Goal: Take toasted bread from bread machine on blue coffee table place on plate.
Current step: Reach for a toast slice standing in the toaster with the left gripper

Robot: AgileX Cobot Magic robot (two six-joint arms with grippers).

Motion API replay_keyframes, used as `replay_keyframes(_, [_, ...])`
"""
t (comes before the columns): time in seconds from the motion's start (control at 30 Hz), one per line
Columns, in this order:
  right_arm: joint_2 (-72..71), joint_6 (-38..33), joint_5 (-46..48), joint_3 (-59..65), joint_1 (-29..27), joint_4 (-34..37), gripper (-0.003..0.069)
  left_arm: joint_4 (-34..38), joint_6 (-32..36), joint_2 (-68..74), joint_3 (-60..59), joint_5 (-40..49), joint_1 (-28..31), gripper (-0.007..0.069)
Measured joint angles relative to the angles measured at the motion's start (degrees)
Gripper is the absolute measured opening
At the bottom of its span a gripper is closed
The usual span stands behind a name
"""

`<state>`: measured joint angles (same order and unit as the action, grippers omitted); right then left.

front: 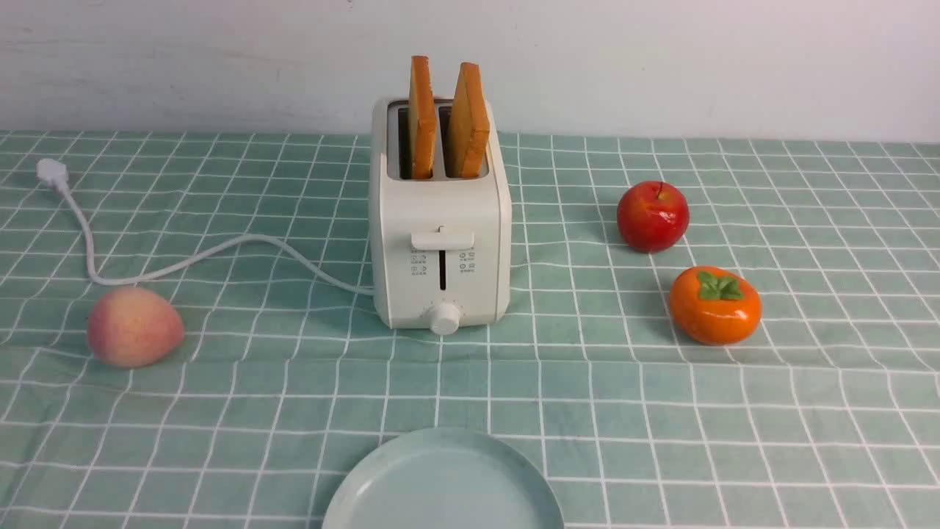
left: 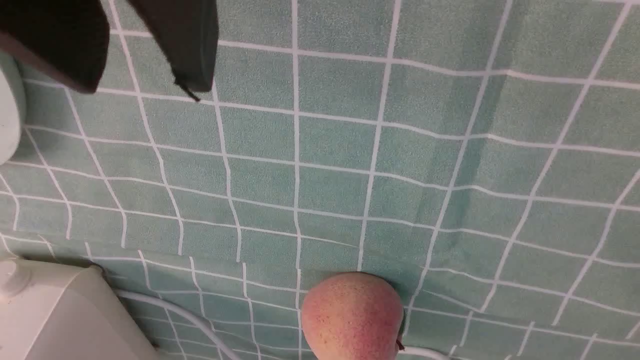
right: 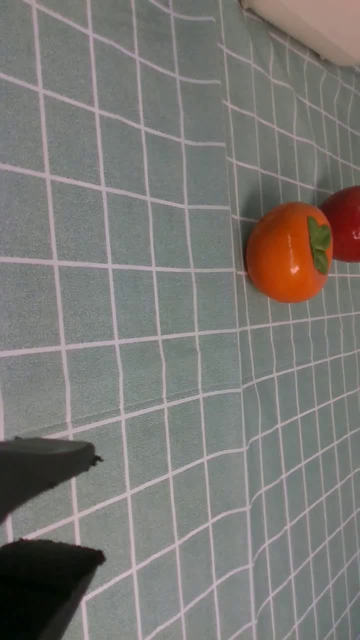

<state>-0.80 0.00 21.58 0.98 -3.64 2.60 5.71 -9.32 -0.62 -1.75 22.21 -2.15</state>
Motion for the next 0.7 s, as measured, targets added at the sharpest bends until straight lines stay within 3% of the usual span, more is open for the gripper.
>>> replay_keyframes(0.53, [0.0,0.0,0.0,0.0,0.0,0.0,0.024,0.0,0.0,0.0,0.0,-1.6,0.0,0.0238])
replay_keyframes(0.7, [0.0,0.0,0.0,0.0,0.0,-0.2,0.024,6.1,-0.1,0.0,0.0,-11.0,0.0,0.0238])
